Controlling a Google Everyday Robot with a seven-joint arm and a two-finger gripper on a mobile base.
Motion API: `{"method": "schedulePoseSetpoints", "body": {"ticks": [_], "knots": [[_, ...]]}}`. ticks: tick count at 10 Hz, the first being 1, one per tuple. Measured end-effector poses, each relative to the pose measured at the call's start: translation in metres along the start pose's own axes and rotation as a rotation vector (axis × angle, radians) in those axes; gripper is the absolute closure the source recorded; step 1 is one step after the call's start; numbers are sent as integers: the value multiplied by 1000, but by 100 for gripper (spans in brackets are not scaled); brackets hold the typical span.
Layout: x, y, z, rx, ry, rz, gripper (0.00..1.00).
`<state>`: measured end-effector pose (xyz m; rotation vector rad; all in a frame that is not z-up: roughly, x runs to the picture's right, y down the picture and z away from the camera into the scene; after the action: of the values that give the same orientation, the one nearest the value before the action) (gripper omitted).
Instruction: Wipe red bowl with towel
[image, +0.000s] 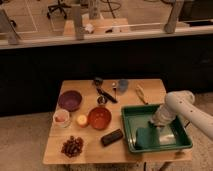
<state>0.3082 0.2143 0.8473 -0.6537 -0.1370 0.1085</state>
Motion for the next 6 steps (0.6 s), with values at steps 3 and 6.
{"method": "schedulePoseSetpoints", "body": {"ticks": [3, 6], "knots": [[-10, 2, -14, -18, -24, -5, 100], [-43, -10, -66, 10, -62, -37, 100]]}}
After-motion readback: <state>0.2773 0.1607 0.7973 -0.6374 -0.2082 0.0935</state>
